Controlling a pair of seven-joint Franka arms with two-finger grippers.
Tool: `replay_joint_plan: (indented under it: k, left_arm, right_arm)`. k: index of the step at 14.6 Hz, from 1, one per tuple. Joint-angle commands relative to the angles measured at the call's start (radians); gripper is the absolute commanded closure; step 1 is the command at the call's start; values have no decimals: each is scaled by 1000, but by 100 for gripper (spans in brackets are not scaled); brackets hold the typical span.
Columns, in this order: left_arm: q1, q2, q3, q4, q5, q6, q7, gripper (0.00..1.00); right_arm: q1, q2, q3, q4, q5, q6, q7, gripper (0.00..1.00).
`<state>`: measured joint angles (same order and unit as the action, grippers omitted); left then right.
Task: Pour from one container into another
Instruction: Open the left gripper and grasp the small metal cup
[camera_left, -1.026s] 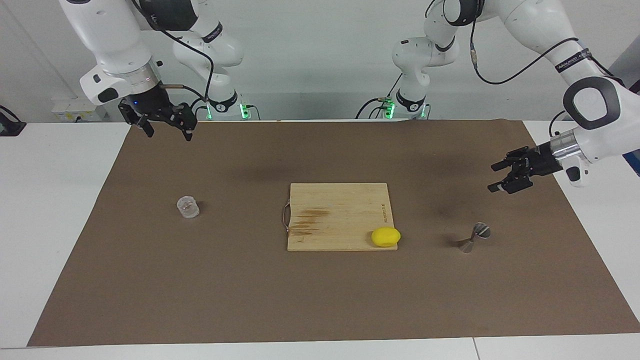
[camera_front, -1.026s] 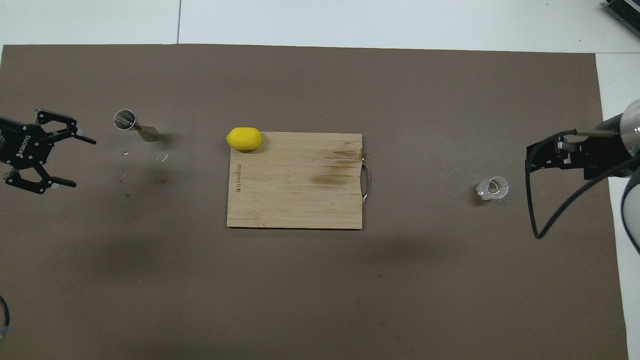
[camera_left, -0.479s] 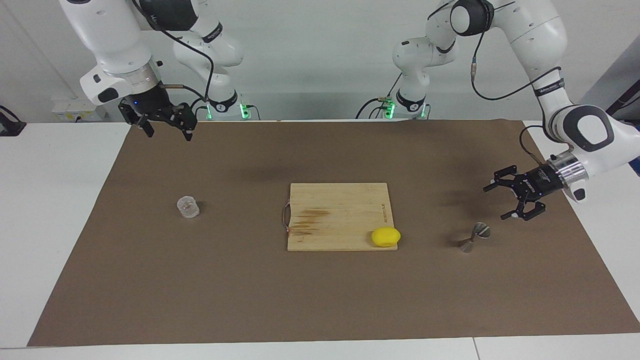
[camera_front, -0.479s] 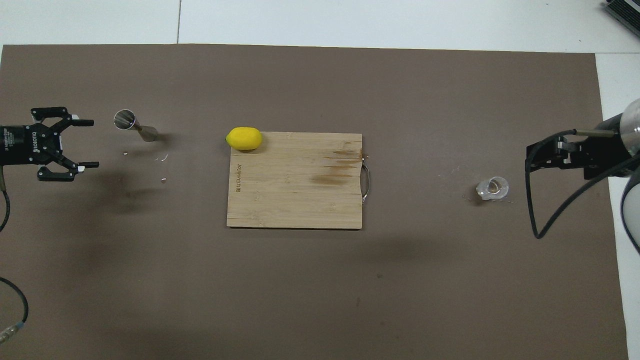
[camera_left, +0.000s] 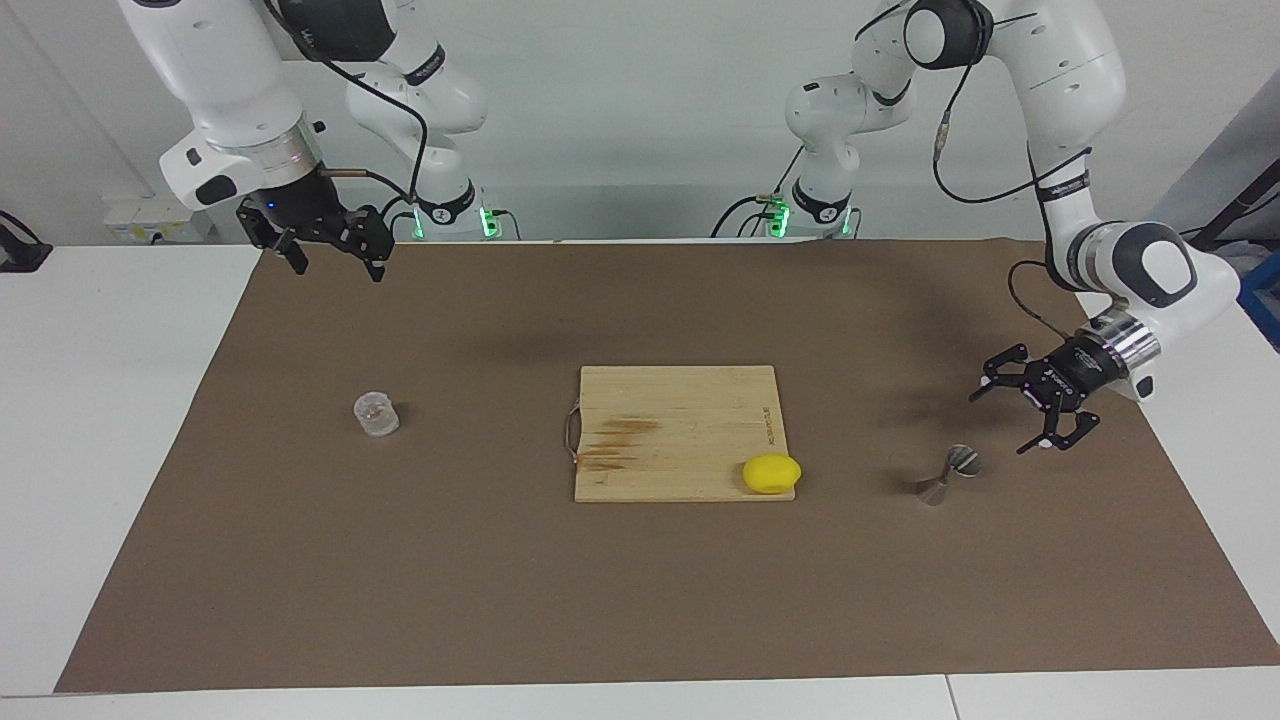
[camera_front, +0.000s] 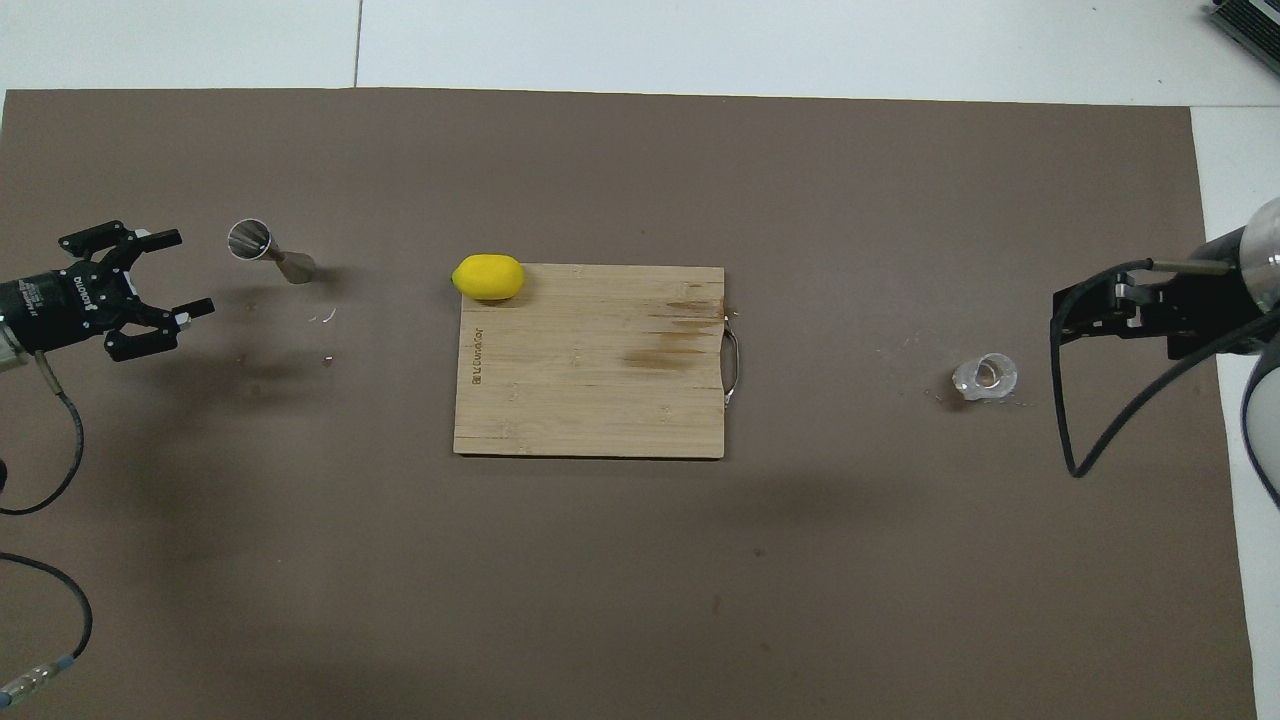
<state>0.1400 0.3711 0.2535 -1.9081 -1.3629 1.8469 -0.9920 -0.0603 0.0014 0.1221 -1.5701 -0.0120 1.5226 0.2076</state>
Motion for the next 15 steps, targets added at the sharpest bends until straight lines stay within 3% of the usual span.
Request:
replay_joint_plan:
  k: [1,4,15]
  left_arm:
    - [-26,-40,-10,-49,-71,75,-13,0]
    - [-51,-29,-11,-48,-142,124,-13,0]
    - [-111,0,-20,-48,-191,169,-5,0]
  right_arm:
    - [-16,-20,8,-21,23,7,7,0]
    - [-16,-20,8,-21,23,7,7,0]
    - [-16,-20,8,-21,23,7,7,0]
